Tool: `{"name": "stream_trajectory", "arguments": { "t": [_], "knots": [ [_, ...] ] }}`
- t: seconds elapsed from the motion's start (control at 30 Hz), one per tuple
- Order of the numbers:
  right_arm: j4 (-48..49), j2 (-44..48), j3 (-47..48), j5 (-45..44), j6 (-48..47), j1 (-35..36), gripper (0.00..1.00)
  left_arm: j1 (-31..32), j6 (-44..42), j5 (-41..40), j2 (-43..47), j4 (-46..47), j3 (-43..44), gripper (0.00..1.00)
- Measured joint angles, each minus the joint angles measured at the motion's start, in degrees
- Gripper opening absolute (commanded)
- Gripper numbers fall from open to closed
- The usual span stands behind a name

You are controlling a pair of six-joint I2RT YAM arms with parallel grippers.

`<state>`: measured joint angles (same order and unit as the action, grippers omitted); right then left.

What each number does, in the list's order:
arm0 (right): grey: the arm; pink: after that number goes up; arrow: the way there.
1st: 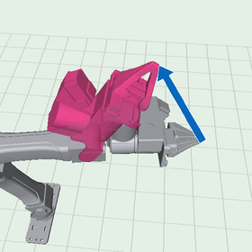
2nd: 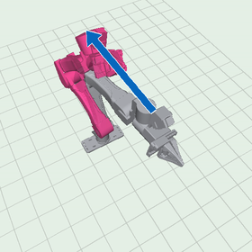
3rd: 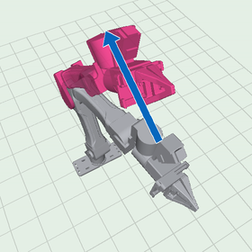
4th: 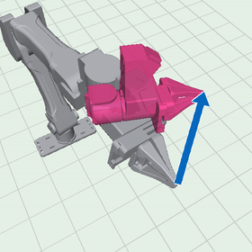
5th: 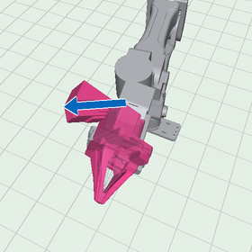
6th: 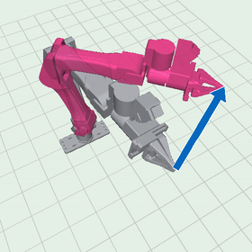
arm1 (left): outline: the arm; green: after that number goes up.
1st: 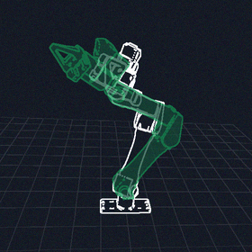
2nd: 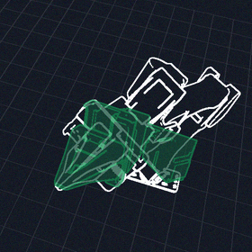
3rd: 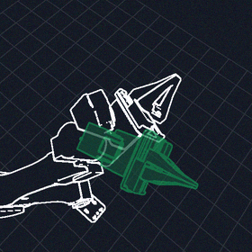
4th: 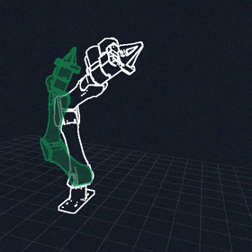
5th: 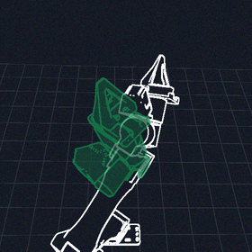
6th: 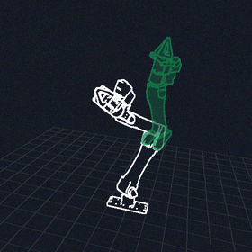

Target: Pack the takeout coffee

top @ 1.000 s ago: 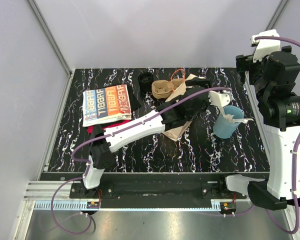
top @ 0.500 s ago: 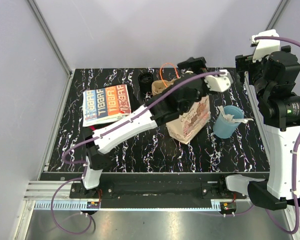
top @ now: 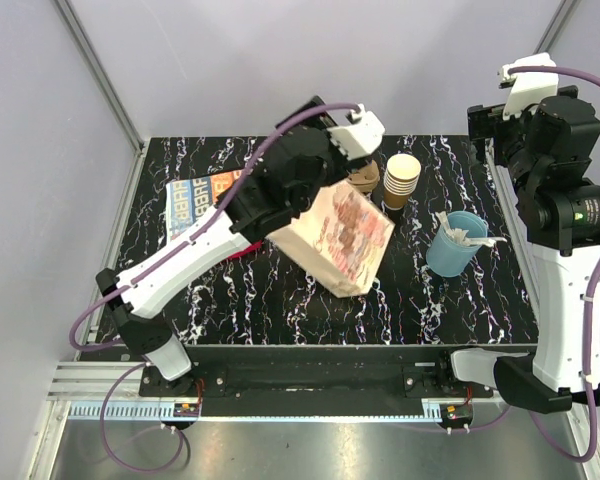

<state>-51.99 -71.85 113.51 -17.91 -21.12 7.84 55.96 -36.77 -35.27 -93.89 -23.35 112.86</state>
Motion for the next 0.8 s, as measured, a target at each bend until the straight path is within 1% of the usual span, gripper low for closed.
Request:
{"name": "stream_trajectory", "arguments": {
  "t": [0.13,0.3,0.43,0.53,0.6,0.7,0.8],
  "knots": [
    [-0.46,-0.07,0.0,0.68,0.28,0.0,1.0,0.66,1.75,1.22,-1.46,-2.84,-3.08,0.99],
    [-0.66,-0.09,-0.02,1.2,0.57,0.0,1.0,0.7,3.02,2.16,-3.67,-4.46,-3.06,0.99],
    [-0.7,-0.04,-0.33,2.25,0.57,0.0,1.0,-1.14,4.83,2.4,-3.8,-5.42,-2.29,0.99],
    [-0.94,0.02,-1.16,4.24,0.57,-0.02,1.0,-8.24,8.35,4.39,-2.75,-7.52,-2.19,0.99],
    [-1.33,-0.04,-1.73,6.45,0.57,-0.02,1.0,-15.72,10.51,5.16,-0.98,-7.72,-4.24,0.99],
    [-2.4,-0.55,-1.92,10.93,0.57,-0.02,1.0,-26.56,13.7,5.6,3.45,-8.5,-11.87,0.99],
    [-3.58,-1.62,-1.92,16.06,0.61,0.07,1.0,-33.62,17.0,6.58,5.62,-10.54,-18.01,0.99]
  ]
}}
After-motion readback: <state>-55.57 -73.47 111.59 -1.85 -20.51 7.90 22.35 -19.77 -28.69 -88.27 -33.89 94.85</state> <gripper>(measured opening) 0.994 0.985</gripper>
